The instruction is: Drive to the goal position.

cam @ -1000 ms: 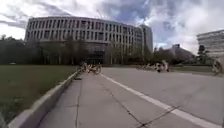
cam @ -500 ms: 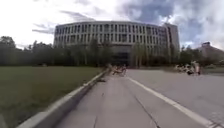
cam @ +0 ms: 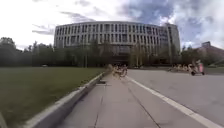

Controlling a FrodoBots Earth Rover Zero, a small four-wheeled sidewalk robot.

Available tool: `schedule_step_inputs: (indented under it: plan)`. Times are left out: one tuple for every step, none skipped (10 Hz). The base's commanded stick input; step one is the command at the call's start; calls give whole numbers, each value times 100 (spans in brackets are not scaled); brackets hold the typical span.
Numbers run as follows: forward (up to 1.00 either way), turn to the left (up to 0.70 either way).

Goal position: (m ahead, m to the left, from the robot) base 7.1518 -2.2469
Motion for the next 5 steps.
schedule_step_inputs:
  plan:
    - [70,-33]
    - [70,-4]
    - [70,0]
    - [70,0]
    - [70,0]
